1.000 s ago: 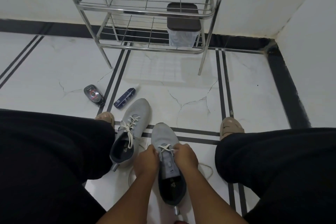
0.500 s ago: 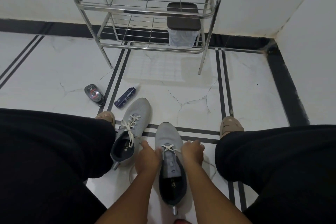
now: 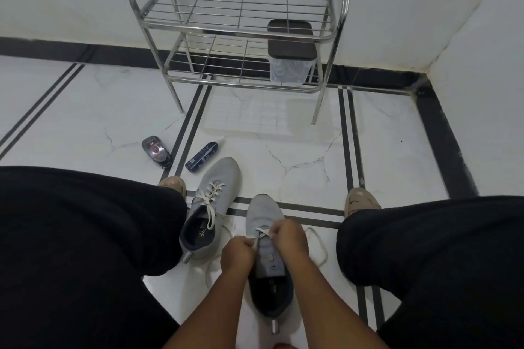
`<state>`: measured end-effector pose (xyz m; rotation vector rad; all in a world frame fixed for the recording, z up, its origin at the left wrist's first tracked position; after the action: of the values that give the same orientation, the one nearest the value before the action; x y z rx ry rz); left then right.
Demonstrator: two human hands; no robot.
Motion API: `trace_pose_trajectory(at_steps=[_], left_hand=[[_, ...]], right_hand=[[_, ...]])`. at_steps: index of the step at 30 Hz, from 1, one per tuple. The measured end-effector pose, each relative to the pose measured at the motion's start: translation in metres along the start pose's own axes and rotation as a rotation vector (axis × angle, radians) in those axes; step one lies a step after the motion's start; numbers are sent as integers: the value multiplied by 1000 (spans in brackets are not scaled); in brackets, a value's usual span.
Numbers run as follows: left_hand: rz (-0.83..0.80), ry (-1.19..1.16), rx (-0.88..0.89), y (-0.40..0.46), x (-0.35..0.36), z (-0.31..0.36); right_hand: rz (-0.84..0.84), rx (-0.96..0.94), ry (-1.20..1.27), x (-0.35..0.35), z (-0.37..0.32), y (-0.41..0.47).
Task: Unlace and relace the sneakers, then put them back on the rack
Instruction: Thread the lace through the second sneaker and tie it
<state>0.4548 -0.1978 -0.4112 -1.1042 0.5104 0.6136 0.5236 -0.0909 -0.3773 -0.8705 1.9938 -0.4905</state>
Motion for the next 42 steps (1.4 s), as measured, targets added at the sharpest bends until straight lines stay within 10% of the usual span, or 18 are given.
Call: trace_pose_trajectory(at_steps=[5,23,28,35,42], left_hand=[[-71,-72,-40,12,7,-7],[26,64,78,6,4,0],[75,127,1,6,3,2],[387,-1129,-73,8,-80,40],[-17,490,267,18,-25,30]], right_hand=[[-148,145,-208,21,7,2],[156,-251,-240,25,10,-16],[129,22,-261,16,43,-21],[53,140,-234,12,49,-18],[-5,142,-231,13,44,-16]])
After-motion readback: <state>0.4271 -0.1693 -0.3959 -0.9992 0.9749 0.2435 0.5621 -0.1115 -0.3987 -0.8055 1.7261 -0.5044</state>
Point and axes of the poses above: each hand's wrist, its own y-axis towards the middle knuckle, its own x-axis out of the palm, z = x × y, the point moved 2 cm from there along y, towards the middle knuckle, and after that the axes turned 10 degrees about y, right-handed, at the moved point
